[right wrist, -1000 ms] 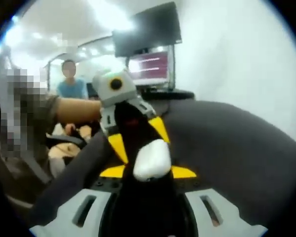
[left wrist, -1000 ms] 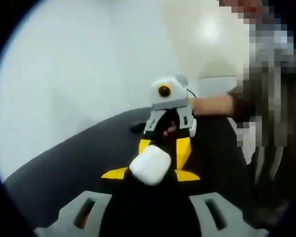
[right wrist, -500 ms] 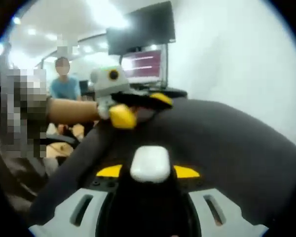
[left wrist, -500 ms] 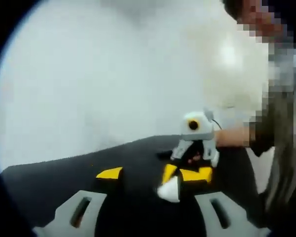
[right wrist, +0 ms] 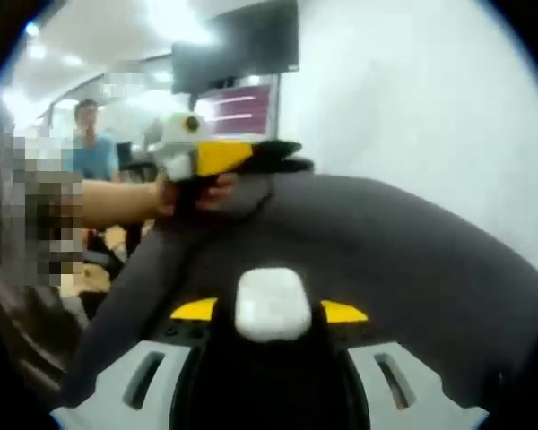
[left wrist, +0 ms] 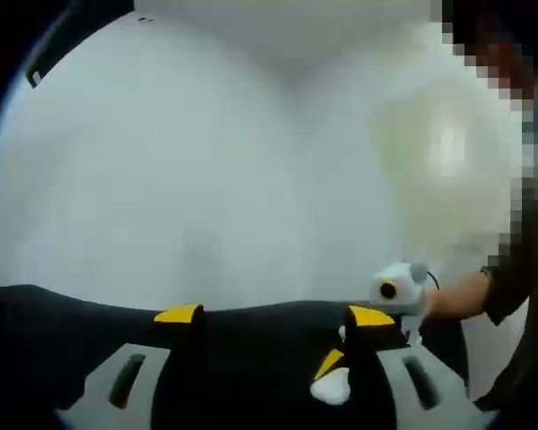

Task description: Pick up three earphones and place each one into its charging case using tactile feedback, ensure that each earphone is properly inserted and securely positioned inside the case.

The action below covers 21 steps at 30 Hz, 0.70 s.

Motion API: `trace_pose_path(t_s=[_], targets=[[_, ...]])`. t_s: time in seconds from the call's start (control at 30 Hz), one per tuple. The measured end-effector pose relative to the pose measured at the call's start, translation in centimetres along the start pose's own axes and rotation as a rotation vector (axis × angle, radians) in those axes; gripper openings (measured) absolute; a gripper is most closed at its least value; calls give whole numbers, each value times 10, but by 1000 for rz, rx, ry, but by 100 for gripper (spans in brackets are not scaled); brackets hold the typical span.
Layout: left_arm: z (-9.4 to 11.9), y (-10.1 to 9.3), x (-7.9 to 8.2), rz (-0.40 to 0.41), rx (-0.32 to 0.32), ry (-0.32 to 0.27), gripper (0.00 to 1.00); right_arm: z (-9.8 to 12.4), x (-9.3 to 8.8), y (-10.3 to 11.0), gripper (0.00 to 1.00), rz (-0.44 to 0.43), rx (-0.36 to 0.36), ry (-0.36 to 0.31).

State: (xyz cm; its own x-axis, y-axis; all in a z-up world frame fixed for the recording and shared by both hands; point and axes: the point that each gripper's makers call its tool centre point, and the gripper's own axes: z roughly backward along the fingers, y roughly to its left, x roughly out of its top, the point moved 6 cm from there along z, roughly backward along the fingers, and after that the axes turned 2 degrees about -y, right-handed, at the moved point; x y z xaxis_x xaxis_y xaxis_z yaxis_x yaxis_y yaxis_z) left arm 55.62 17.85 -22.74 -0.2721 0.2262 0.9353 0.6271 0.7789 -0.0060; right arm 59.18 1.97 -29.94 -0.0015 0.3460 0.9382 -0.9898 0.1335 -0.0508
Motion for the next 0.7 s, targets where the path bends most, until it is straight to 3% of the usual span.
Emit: trace_pose_path(t_s=[0.1, 0.23, 0.43, 0.5, 0.53, 0.7], targets=[[1, -2, -4, -62, 7, 39, 59, -3, 2, 2, 43, -23, -84, 31], [3, 0, -1, -37, -4, 21, 58, -13, 5, 6, 43, -53, -163, 24], [2, -7, 0, -30, -49, 11, 56, -11, 4, 2, 42, -57, -192, 16], [2, -10, -1, -35, -61, 13, 56, -11, 4, 7, 35, -14, -162, -1], [2, -11, -1, -36, -66, 11, 56, -9, 7, 6, 35, 24, -199, -12], [-1, -11, -2, -46, -84, 14, 56, -3, 11, 11, 34, 76, -225, 0]])
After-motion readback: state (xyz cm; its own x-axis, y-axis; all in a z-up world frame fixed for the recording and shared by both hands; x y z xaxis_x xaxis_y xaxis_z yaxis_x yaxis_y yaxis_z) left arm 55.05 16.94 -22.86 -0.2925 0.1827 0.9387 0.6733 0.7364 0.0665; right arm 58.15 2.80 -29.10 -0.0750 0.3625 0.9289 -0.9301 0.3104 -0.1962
